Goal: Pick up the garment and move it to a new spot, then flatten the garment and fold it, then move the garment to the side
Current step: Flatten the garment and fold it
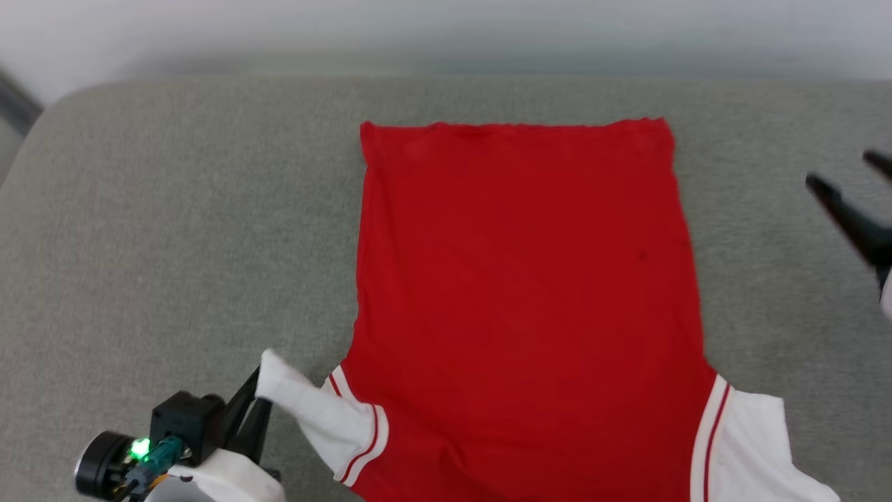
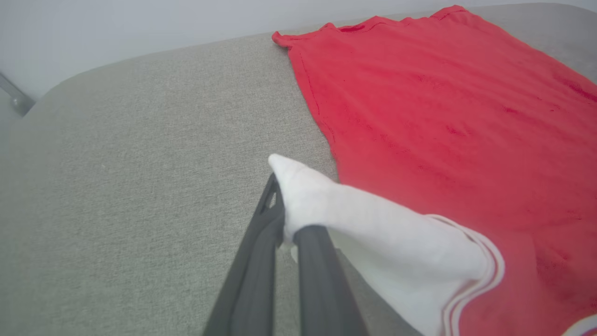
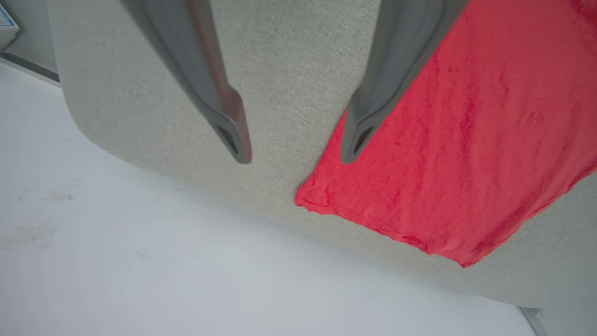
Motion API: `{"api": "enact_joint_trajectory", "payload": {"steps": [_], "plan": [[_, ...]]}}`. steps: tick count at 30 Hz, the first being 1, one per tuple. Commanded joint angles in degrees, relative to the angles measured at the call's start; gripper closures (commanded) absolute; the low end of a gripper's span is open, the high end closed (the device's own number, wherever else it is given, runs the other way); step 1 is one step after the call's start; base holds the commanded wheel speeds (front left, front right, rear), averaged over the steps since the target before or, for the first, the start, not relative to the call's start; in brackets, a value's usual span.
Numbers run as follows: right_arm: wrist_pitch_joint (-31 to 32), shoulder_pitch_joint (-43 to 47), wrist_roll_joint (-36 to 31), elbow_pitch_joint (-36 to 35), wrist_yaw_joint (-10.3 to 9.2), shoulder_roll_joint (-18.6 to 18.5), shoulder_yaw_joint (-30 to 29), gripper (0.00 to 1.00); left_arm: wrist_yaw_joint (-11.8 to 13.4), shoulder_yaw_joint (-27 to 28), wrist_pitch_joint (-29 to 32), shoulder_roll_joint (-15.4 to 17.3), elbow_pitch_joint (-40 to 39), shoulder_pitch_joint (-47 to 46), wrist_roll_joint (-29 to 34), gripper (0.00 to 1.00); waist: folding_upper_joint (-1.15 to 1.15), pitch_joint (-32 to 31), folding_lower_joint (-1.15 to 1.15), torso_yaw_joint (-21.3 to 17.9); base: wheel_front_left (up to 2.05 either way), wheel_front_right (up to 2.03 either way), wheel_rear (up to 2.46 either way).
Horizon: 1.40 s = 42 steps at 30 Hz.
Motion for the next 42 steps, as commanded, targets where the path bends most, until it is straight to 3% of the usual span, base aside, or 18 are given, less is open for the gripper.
{"api": "enact_joint_trajectory", "payload": {"steps": [1,9,13,18,24,32,33,34,35,42], "plan": [[2.1,-4.4,-0.5,0.2,-0.02,0.6,-0.4,0.0,-0.3,0.5,-0.2,-1.2,-0.5,-1.6,1.1,1.0,0.0,4.2,-0.01,2.7,0.0,0.0,0.0],[23.0,-27.3,-2.6,8.7,-0.02,1.2,3.6,0.0,-1.5,3.1,-0.2,-6.4,-1.8,-5.7,5.7,1.0,0.0,13.6,-0.01,8.2,0.0,0.0,0.0],[34.8,-36.4,-1.3,13.4,-0.03,1.6,6.6,0.0,-3.0,4.3,-0.2,-9.2,-1.5,-6.9,7.9,1.0,0.0,17.5,-0.01,10.9,0.0,0.0,0.0],[46.5,-43.9,-3.2,21.1,-0.02,3.9,6.0,0.0,-5.5,5.6,-0.2,-12.7,-0.7,-8.3,10.7,1.0,0.0,21.4,-0.01,14.0,0.0,0.0,0.0],[51.3,-46.8,-6.5,25.4,-0.02,6.4,4.4,0.0,-8.0,7.3,-0.2,-16.5,0.4,-9.5,13.4,1.0,0.0,25.0,-0.01,16.7,0.0,0.0,0.0],[52.7,-38.3,-7.5,27.5,-0.02,5.9,5.0,0.0,-10.5,10.4,-0.2,-19.7,2.3,-8.0,16.2,1.0,0.0,27.1,-0.01,17.5,0.0,0.0,0.0],[52.3,-37.8,-7.6,27.4,-0.02,5.9,4.5,0.14,-10.8,10.7,-0.2,-19.9,2.5,-8.0,16.6,1.0,0.0,27.0,-0.01,17.3,0.0,0.0,0.0],[51.9,-37.8,-7.6,27.0,-0.02,5.8,4.2,0.85,-11.1,11.1,-0.2,-20.1,2.7,-7.9,16.8,1.0,0.0,26.7,-0.01,17.2,0.0,0.0,0.0],[51.7,-38.1,-7.7,26.6,-0.02,5.8,3.9,1.0,-11.4,11.4,-0.2,-20.2,2.9,-7.7,17.2,1.0,0.0,26.3,-0.01,16.9,0.0,0.0,0.0],[47.5,-41.1,-6.5,22.3,-0.02,5.8,4.3,1.0,-11.9,14.0,-0.2,-20.3,4.1,-4.8,18.2,1.0,0.0,21.0,-0.01,14.0,0.0,0.0,0.0]]}}
